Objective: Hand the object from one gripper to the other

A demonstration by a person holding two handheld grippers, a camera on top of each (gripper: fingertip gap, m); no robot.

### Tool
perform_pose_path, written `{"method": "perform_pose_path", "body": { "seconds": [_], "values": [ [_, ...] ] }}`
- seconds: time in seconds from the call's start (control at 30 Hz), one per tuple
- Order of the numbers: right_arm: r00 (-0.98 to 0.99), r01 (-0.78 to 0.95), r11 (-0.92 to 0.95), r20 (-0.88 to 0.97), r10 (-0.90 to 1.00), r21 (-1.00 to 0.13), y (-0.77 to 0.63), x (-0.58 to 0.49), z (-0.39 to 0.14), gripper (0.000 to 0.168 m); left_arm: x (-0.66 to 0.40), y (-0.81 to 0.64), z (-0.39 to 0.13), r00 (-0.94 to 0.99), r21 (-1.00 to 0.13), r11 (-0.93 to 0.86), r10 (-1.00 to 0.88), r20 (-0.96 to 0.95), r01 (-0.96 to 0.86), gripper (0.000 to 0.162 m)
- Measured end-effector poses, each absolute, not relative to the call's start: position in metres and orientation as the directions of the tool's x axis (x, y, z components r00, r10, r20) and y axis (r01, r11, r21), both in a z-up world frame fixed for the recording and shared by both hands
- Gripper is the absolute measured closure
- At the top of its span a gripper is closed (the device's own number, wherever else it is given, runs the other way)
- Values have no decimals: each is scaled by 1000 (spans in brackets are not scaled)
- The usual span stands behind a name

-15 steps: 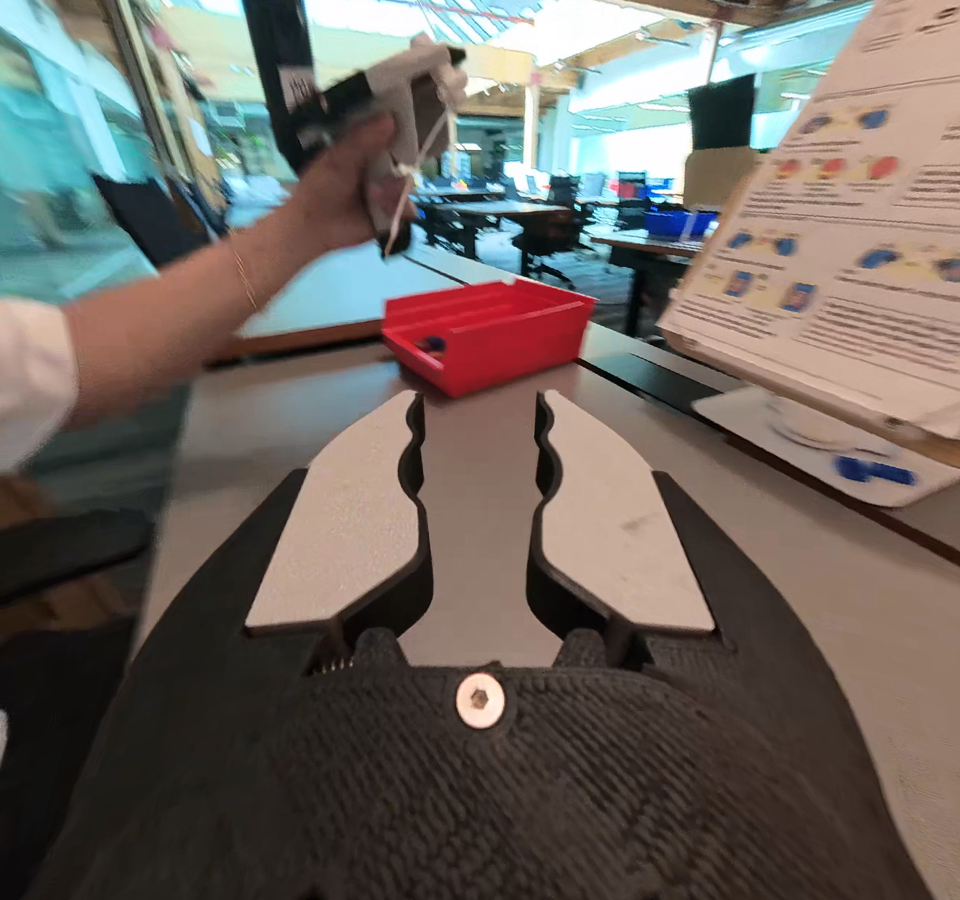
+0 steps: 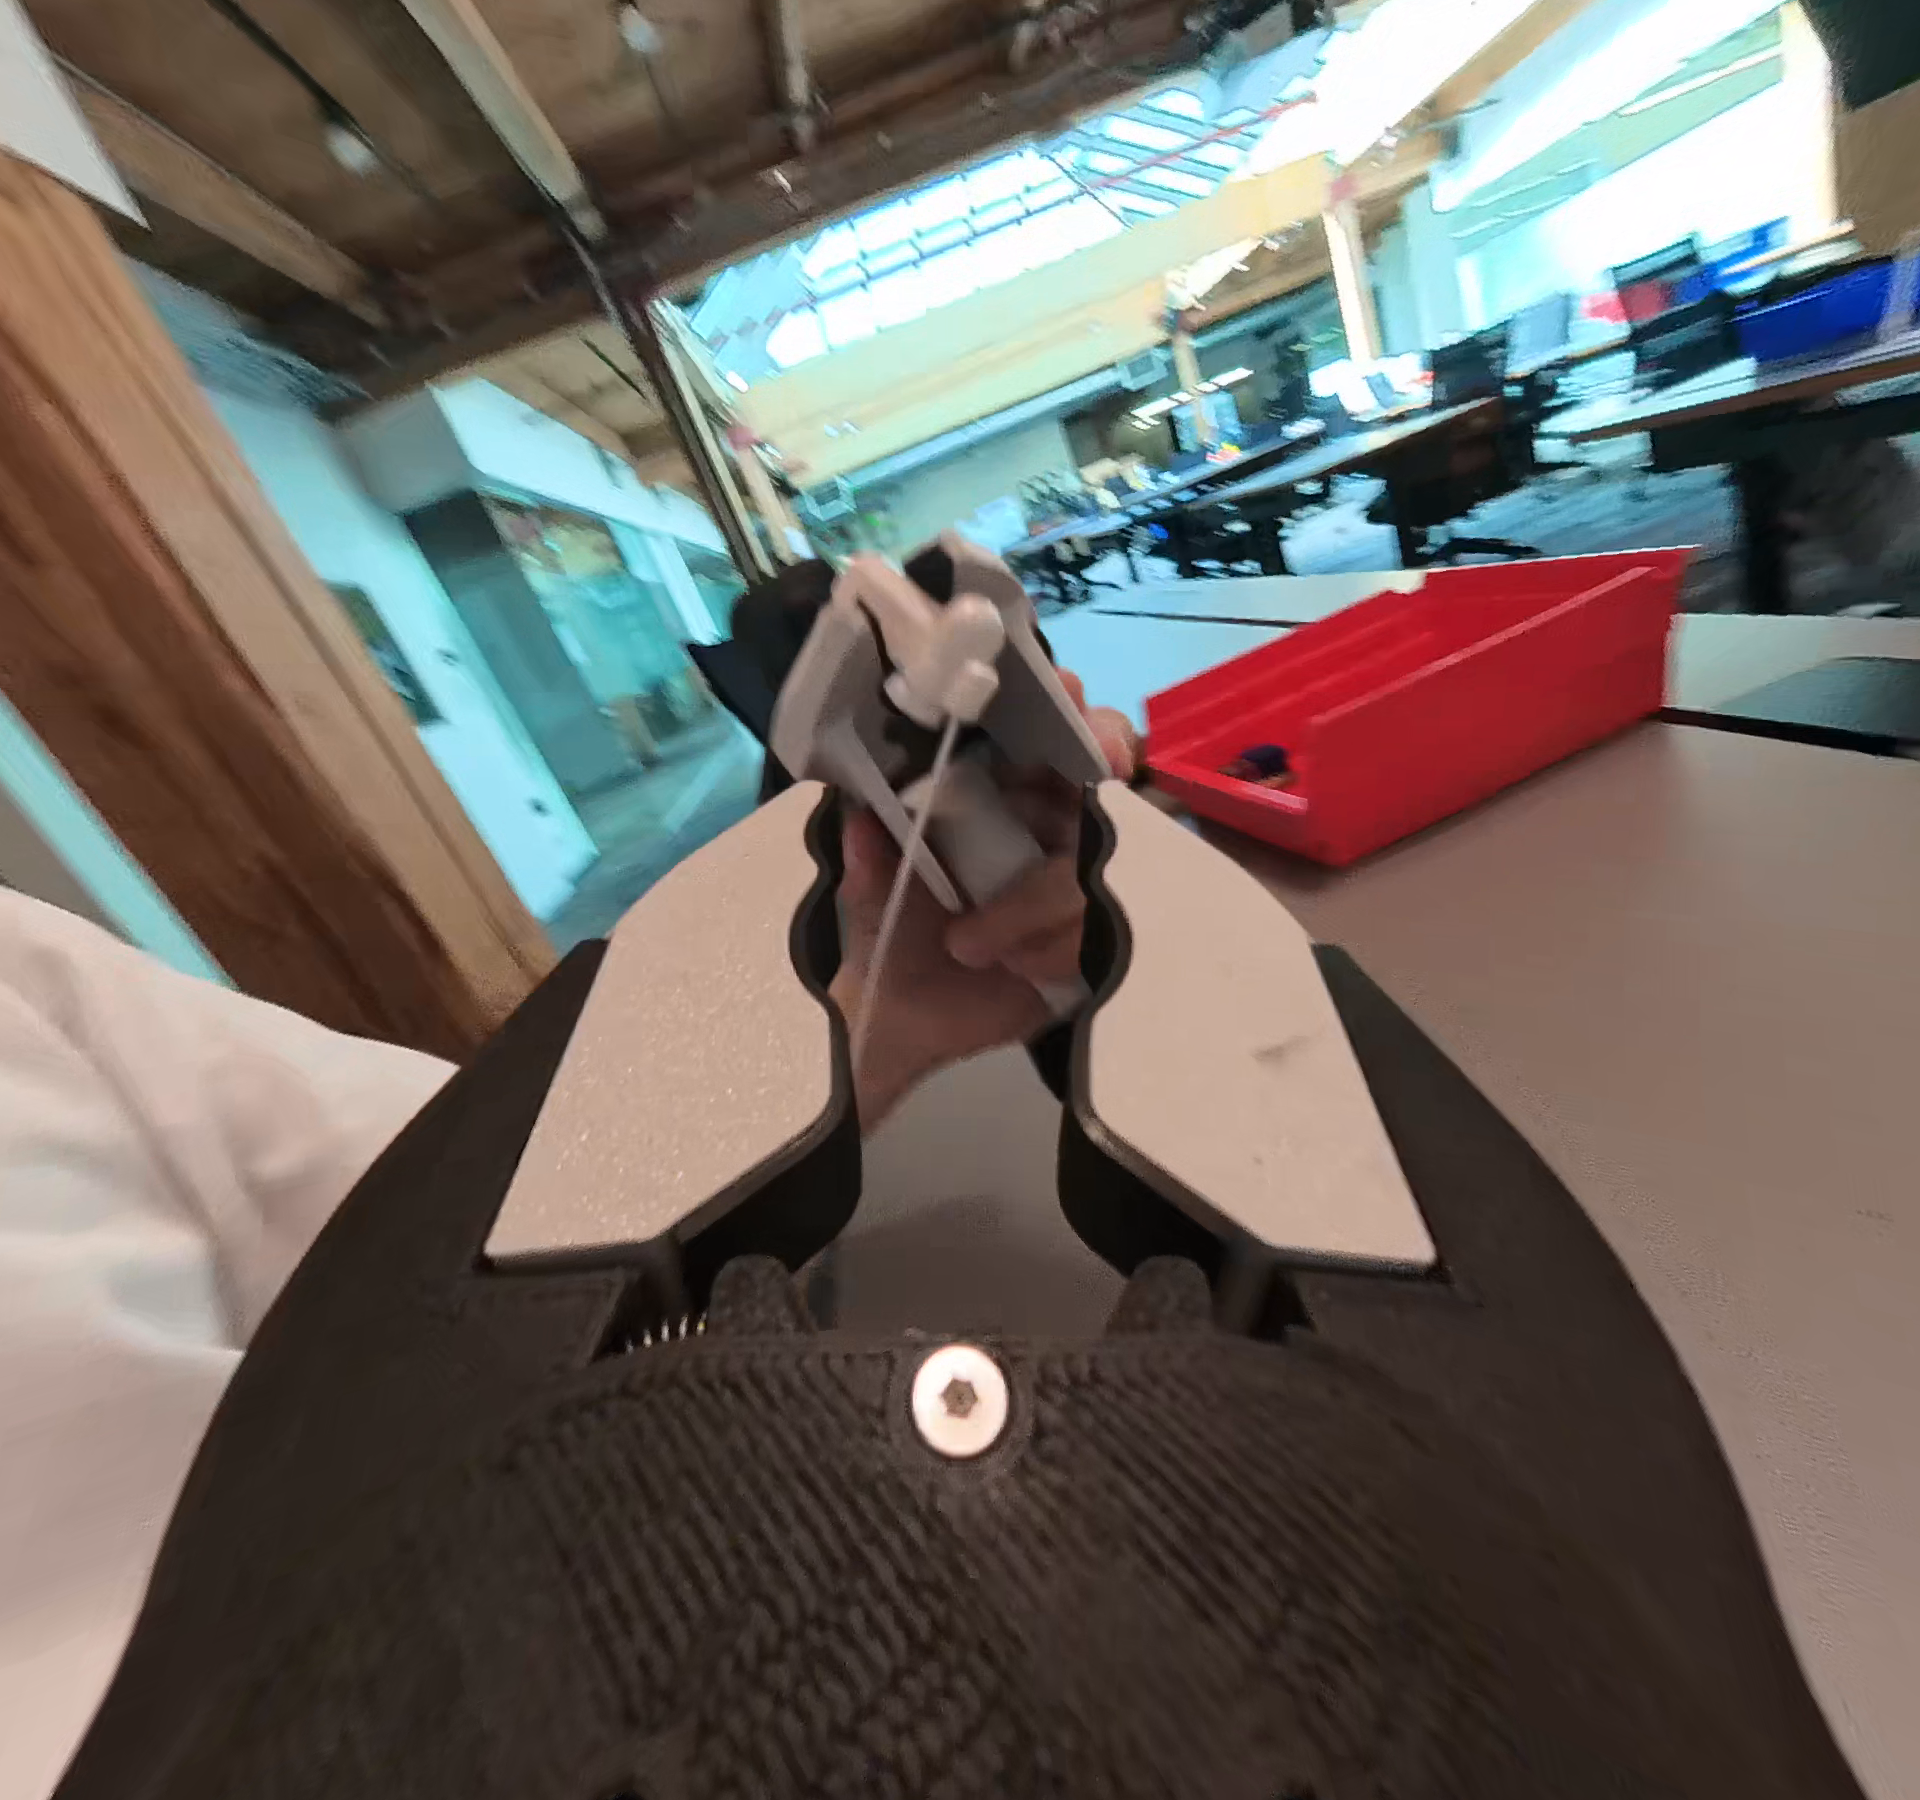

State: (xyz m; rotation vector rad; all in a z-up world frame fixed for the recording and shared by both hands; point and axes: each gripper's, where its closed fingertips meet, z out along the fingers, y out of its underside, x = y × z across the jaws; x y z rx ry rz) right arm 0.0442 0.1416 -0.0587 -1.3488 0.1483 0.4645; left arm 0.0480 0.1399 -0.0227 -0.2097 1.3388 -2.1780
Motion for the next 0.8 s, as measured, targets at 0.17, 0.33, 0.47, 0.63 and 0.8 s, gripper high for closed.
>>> {"method": "perform_pose_path", "body": {
  "seconds": [0.17, 0.33, 0.47, 0.63, 0.8],
  "values": [
    [723, -630, 147, -506, 470, -763, 134, 31, -37, 138, 35, 128, -26, -856, -860, -331, -476, -203, 388, 147],
    [693, -667, 122, -552, 464, -735, 139, 38, -45, 151, 37, 127, -32, -864, -863, -335, -462, -200, 378, 147],
    [734, -622, 119, -524, 432, -774, 142, 46, -55, 155, 45, 128, -42, -873, -882, -333, -463, -155, 334, 147],
    [929, -346, 148, -318, 188, -926, 132, 78, -63, 156, 75, 136, -66, -762, -958, -96, -630, -151, 270, 140],
    [999, 45, -33, 44, 12, -998, 118, 94, -77, 156, 83, 138, -97, -746, -977, 195, -638, -192, 84, 127]
  ]
}}
